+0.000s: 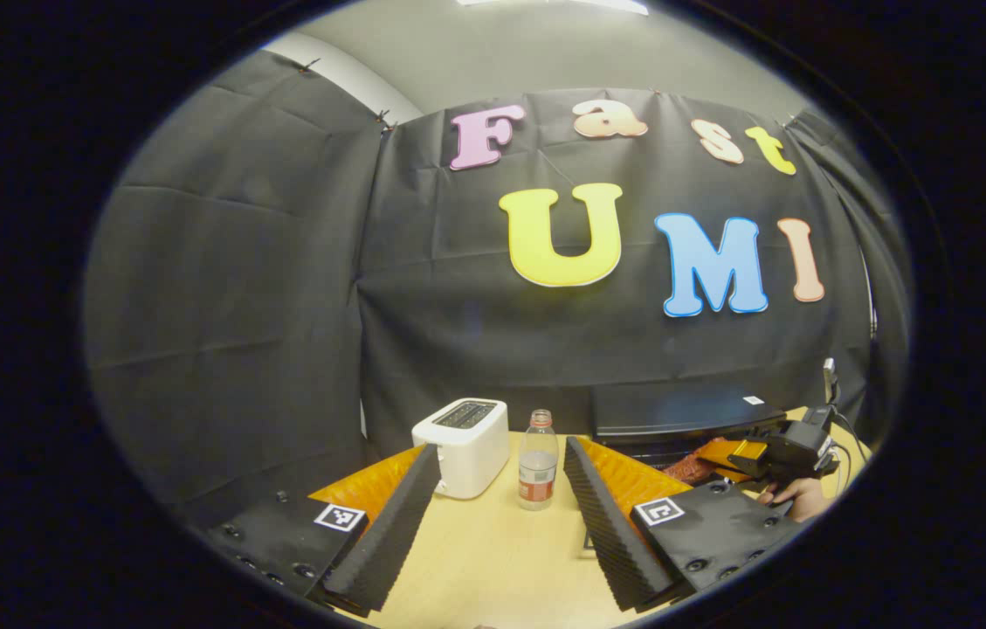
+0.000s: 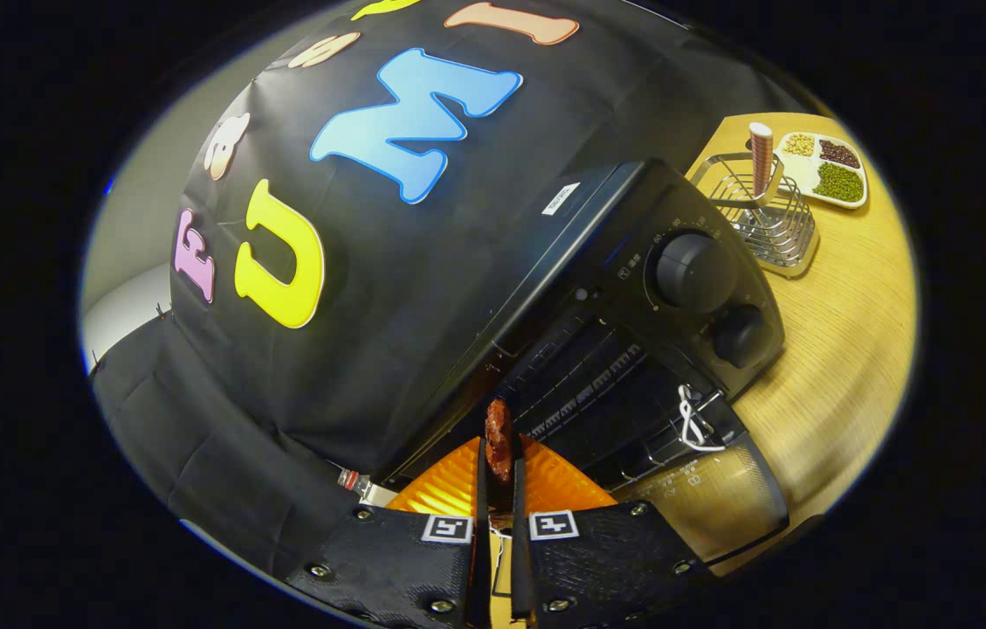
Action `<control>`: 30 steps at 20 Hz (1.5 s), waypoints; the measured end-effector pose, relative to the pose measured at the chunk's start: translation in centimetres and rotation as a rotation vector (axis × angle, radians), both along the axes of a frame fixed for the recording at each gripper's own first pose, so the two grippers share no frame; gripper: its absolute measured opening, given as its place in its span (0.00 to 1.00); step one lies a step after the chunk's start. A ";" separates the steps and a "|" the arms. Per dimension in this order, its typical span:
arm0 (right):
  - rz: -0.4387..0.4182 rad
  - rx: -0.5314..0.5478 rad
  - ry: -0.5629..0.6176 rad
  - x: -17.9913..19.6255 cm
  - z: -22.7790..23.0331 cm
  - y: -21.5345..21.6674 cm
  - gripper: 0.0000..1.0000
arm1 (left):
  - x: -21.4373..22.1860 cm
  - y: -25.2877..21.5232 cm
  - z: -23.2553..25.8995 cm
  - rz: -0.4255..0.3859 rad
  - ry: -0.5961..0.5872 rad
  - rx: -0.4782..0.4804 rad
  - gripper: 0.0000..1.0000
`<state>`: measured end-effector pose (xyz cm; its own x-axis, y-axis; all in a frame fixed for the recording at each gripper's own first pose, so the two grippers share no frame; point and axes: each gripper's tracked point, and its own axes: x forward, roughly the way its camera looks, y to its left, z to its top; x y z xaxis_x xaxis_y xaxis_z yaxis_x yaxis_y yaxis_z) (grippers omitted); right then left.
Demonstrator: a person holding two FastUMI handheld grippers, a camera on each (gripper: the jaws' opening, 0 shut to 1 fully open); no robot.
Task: Open the electric oven with the left hand, put the food in, and close the electric oven.
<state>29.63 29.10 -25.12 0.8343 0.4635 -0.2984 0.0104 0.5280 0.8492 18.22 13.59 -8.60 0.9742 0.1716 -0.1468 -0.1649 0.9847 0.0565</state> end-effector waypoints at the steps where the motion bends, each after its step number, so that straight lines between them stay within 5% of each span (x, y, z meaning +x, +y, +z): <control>1: -0.007 -0.012 -0.009 0.4 -0.3 0.1 0.09 | -0.1 -0.2 -0.2 -0.001 0.004 0.004 0.96; 7: -0.014 -0.075 0.011 1.1 -2.7 0.3 0.09 | -0.6 -0.2 -0.3 -0.001 0.019 0.021 0.96; 14: -0.030 -0.277 0.018 2.3 -4.5 -1.4 0.25 | -0.9 -0.1 -0.8 0.015 0.040 0.013 0.96; 18: -0.062 -0.397 -0.014 2.9 -4.1 -3.5 0.47 | -1.1 -0.7 -0.5 -0.011 0.040 0.011 1.00; 20: -0.046 -0.395 -0.050 2.9 -3.4 -3.4 0.44 | -1.1 -1.6 -0.9 -0.025 0.046 0.007 0.96; 22: -0.037 -0.418 -0.074 2.5 -2.8 -3.4 0.92 | -0.8 -2.1 -1.0 -0.037 0.047 0.007 0.96; 23: -0.030 -0.440 -0.087 2.1 -2.7 -3.5 0.99 | -0.8 -2.4 -1.1 -0.042 0.047 0.007 0.96; 30: 0.060 -0.532 -0.192 -2.2 1.7 -5.1 0.98 | -0.8 -4.9 -1.6 -0.090 0.036 -0.029 0.96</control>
<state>27.44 24.05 -23.43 0.8735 0.3390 -0.3494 -0.1610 0.8784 0.4499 17.46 8.69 -10.24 0.9794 0.0791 -0.1858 -0.0745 0.9967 0.0317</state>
